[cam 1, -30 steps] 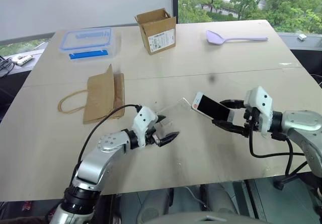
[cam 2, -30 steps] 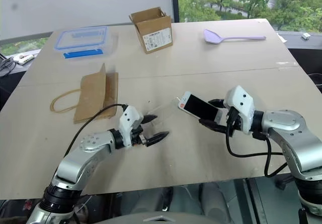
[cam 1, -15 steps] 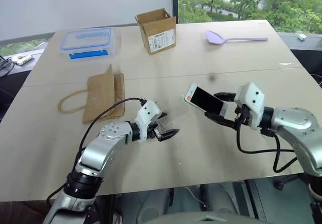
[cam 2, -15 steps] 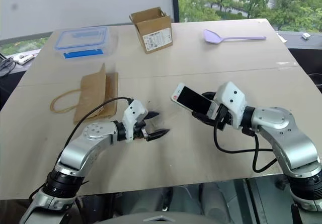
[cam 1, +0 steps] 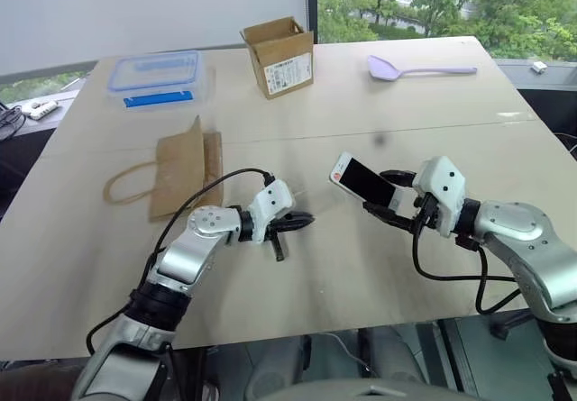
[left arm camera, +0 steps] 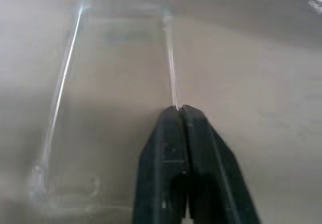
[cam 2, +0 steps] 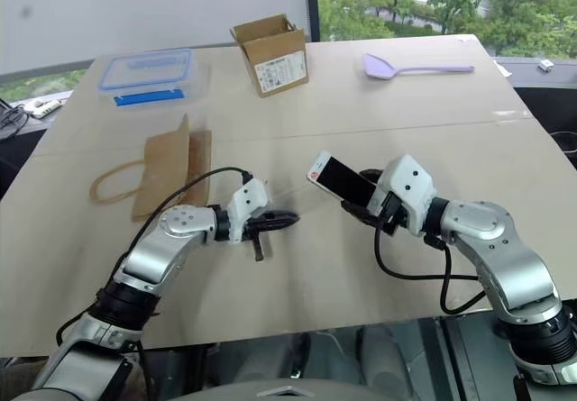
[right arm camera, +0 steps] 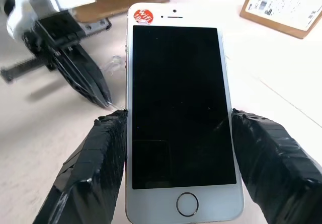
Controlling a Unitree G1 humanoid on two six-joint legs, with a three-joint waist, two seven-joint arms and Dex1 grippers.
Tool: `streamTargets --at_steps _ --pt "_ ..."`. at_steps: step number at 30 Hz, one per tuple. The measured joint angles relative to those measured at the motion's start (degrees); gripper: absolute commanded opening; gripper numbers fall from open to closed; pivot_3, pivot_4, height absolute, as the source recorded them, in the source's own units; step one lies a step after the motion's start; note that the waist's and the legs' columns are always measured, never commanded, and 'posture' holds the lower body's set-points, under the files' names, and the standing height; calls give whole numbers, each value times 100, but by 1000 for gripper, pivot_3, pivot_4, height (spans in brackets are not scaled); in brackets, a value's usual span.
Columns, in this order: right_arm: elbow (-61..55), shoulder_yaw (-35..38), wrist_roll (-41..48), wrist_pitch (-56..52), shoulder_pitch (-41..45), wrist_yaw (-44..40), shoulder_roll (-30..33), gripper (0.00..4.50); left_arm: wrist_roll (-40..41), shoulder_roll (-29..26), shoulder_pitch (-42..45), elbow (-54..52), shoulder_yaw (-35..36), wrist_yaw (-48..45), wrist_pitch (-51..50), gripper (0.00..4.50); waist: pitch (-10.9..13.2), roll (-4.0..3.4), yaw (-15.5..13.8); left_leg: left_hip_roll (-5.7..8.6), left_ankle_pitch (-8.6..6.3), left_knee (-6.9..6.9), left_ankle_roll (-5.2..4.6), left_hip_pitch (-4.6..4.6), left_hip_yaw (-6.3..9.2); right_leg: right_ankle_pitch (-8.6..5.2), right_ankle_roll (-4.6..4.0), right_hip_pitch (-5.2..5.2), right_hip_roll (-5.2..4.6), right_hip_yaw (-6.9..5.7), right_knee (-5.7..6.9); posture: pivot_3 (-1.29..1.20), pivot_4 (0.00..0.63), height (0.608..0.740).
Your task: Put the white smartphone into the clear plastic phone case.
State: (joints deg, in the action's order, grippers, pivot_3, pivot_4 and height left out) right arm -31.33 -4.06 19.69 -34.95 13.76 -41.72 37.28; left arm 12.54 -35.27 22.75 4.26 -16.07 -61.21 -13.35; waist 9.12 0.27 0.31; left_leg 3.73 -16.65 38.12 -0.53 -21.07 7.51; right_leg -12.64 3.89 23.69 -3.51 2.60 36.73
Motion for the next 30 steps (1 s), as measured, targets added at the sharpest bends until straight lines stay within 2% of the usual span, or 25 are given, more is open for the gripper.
streamTargets --at_steps 3,7,14,15,16,19,23,24,30 --pt "-33 -2 1 -13 -79 -50 143 2754 106 -96 397 748 -73 -1270 676 0 3 0 61 0 0 0 -1 -4 -2 0 0 2 1 2 -2 0 150 740" --pt "-218 1 65 -102 -115 -207 422 2754 122 5 1086 1403 -243 -2422 1145 0 7 2 44 3 0 21 -2 -40 14 0 1 15 1 -17 -8 0 150 740" --pt "-265 -170 -3 -117 -101 -463 827 2754 51 504 1297 1403 -384 -2473 995 0 9 6 77 5 -1 27 -4 -66 18 -1 3 43 2 -18 -4 0 150 740" --pt "-265 -233 -20 -120 -83 -493 839 2754 46 502 1269 1308 -408 -2448 865 576 10 7 90 3 0 26 -3 -71 15 0 3 53 4 -15 1 0 150 740" --pt "-259 -396 -82 -136 -2 -537 886 2754 68 404 1157 1007 -406 -2397 527 866 11 6 113 1 0 25 -3 -70 15 -1 3 53 7 -13 3 0 150 740" --pt "-241 -672 -182 -182 185 -604 912 2754 128 134 895 367 -358 -2309 -66 2260 11 5 147 1 -1 26 -4 -70 15 -1 3 52 6 -13 2 0 150 740" --pt "-126 -1026 -358 -186 426 -740 919 2754 306 -56 447 -496 -102 -1860 -731 4317 12 7 146 2 -1 29 -4 -70 15 -1 3 51 1 -12 2 0 150 740" --pt "-97 -1092 -390 -186 473 -790 926 2754 350 -78 334 -683 -15 -1732 -872 4500 13 6 144 2 -1 29 -4 -70 16 -1 3 52 1 -13 2 0 150 740" --pt "166 -1584 -641 -163 940 -1211 1004 2754 563 -334 -482 -1197 683 -1021 -1205 4500 14 4 151 0 0 26 -3 -68 16 0 2 52 0 -12 3 0 150 740"
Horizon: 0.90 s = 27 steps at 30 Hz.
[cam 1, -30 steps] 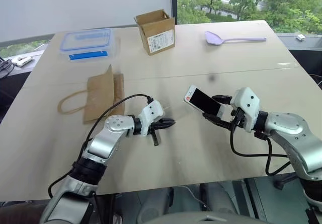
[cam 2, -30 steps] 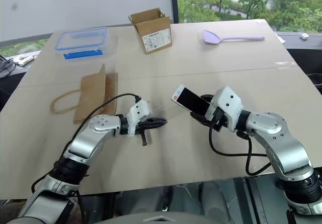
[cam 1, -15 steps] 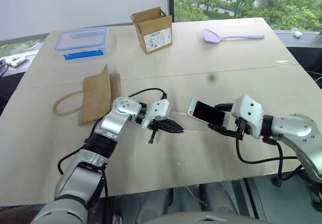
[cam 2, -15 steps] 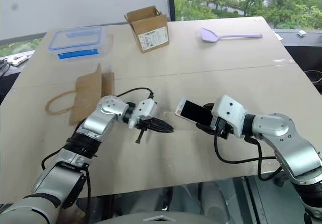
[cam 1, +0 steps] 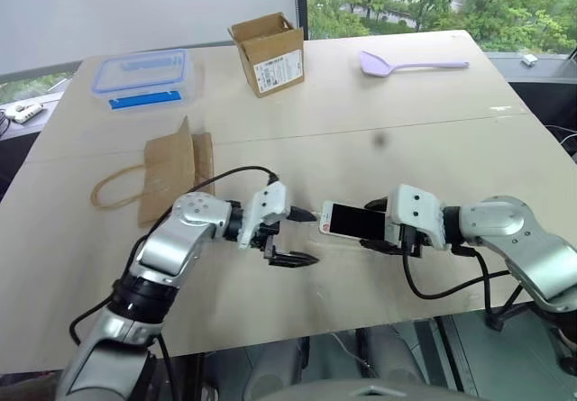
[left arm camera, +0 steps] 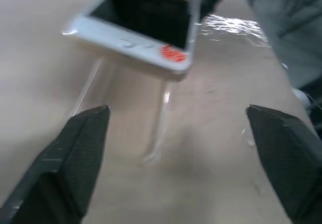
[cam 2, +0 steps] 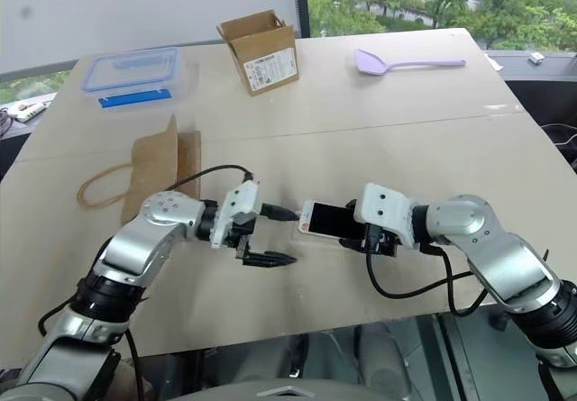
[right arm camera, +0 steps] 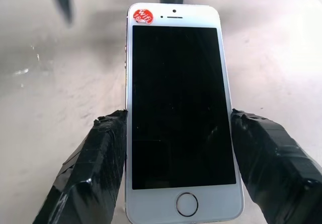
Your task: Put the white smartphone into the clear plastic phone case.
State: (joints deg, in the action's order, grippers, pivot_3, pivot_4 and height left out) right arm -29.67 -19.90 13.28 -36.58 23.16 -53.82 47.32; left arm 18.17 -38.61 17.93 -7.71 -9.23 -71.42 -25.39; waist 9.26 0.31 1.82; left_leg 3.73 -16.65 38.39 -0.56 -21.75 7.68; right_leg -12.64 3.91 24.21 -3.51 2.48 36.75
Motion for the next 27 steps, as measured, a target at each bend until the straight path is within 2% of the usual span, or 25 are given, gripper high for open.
streamTargets --at_steps 3,10,20,27 --pt "172 -289 -200 0 150 -193 15 2754 -8 -2 -461 116 223 306 160 4500 0 1 -17 1 0 0 0 -2 1 0 0 1 -5 -1 -1 0 150 740" --pt "636 -793 -623 59 457 -355 -212 2754 -49 197 -836 372 299 655 967 4500 -1 -1 -115 2 0 0 1 1 -2 1 -1 0 -10 -1 0 0 150 740" --pt "1078 -809 -639 -86 797 -589 -324 2754 -83 300 -962 804 255 692 1878 4500 -15 -10 -110 3 0 0 1 9 -1 2 -2 -4 -10 -1 7 0 150 740" --pt "1204 -839 -727 -354 1014 -669 -325 2754 -103 375 -940 965 242 692 2106 4500 -21 -15 -110 4 1 1 2 13 0 3 -2 -8 -10 -2 10 0 150 740"
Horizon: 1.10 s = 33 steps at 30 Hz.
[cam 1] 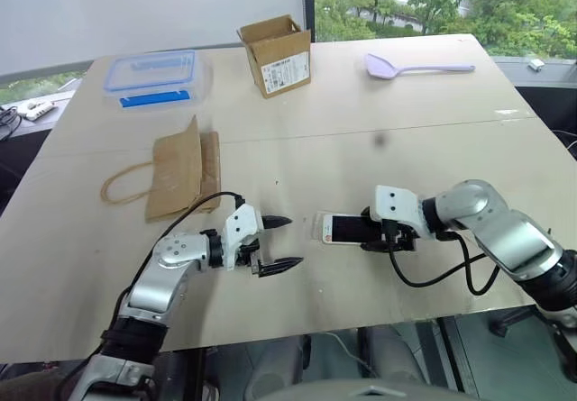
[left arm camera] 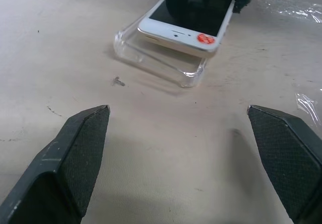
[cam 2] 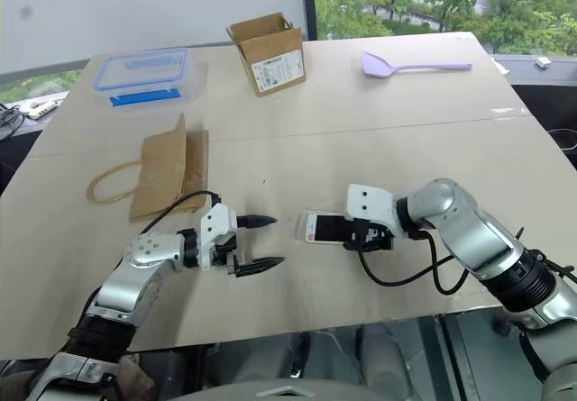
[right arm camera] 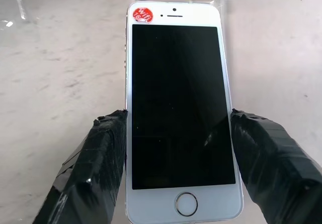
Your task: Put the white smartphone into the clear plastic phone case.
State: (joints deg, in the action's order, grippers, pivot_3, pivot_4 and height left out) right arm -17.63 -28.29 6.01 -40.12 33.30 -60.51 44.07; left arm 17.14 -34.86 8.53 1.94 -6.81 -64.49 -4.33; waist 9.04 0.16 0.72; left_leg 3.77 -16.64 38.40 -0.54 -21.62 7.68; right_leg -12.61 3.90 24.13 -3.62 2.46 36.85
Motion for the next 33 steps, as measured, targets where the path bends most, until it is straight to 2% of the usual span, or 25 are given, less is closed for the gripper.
streamTargets --at_steps 10,18,33 --pt "142 -325 -321 -114 385 -135 -54 2754 -25 29 37 -33 -21 70 -124 4500 -4 -1 0 0 0 0 0 11 3 1 1 -12 1 -3 1 0 150 740" --pt "130 -630 -839 -28 514 -201 -141 2754 -80 52 37 -273 -57 298 -545 4500 -6 -1 1 1 -13 -6 -23 86 4 -2 3 -77 3 -4 -2 0 150 740" --pt "-185 -677 -1048 -632 604 -419 -154 2754 -121 126 65 -619 -97 470 -1053 4500 -9 3 -26 3 -11 -9 -17 75 10 -2 2 -74 -2 -9 -12 0 150 740"
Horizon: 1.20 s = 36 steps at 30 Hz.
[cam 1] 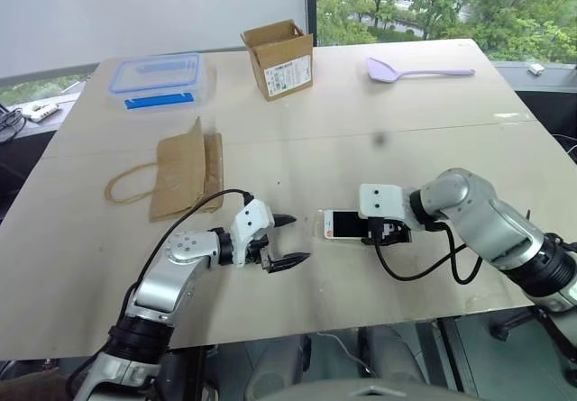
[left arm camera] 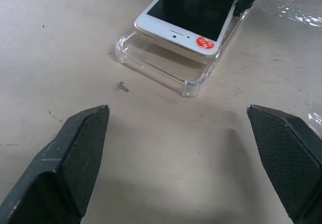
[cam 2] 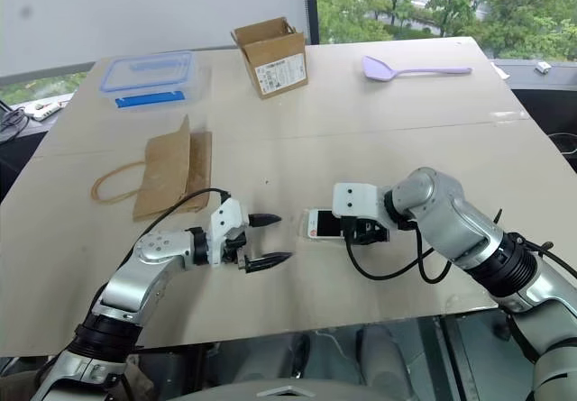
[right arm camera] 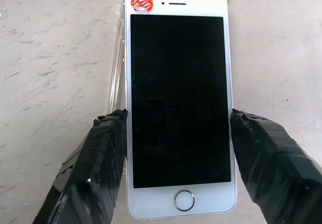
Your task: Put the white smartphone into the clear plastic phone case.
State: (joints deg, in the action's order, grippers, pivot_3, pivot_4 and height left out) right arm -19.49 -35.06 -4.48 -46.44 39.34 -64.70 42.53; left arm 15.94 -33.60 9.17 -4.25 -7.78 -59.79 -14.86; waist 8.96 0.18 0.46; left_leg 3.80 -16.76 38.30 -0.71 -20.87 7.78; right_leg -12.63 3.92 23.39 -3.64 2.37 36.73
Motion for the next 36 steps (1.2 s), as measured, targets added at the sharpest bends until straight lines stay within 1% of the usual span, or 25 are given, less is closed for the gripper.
streamTargets --at_steps 8,12,15,17,23,27,33,36 --pt "-312 -342 -340 -223 69 -5 75 2754 -28 23 -2 59 -20 -21 124 4500 0 0 -11 0 0 -3 0 -1 2 -1 1 0 -2 -4 -3 0 150 740" --pt "-388 -413 -360 -900 205 5 -92 2754 -27 22 7 39 -23 -9 66 4500 -2 3 -9 0 0 -3 0 0 5 -1 1 -1 -1 -4 -2 0 150 740" --pt "-418 -278 -231 -1516 228 92 -327 2754 -23 21 46 11 -30 5 -40 4500 -4 6 -8 0 -1 -3 -1 0 8 -1 0 -1 0 -6 -1 0 150 740" --pt "-433 -220 -140 -1708 228 145 -370 2754 -21 22 86 -30 -70 19 -124 4500 -4 6 -6 0 -1 -3 -2 0 7 -1 1 -1 0 -7 -1 0 150 740" --pt "-576 -346 -71 -1701 254 256 -229 2754 -16 23 194 -82 -153 25 -280 4500 -3 5 5 0 2 -8 5 -8 7 -1 1 8 -1 -7 -4 0 150 740" --pt "-720 -524 -89 -1383 271 253 7 2754 -5 26 255 -90 -172 28 -367 4500 -3 5 5 1 5 -8 10 -18 7 -2 1 14 -2 -8 -10 0 150 740" --pt "-748 -584 -120 -1181 265 257 45 2754 -3 24 256 -193 -174 34 -462 4500 -2 6 25 -1 10 -10 20 -31 7 -2 1 28 0 -7 -16 0 150 740" --pt "-744 -676 -232 -916 257 266 76 2754 -3 23 218 -199 -173 42 -440 4500 -3 6 30 -1 10 -11 19 -31 6 -2 1 27 0 -5 -18 0 150 740"
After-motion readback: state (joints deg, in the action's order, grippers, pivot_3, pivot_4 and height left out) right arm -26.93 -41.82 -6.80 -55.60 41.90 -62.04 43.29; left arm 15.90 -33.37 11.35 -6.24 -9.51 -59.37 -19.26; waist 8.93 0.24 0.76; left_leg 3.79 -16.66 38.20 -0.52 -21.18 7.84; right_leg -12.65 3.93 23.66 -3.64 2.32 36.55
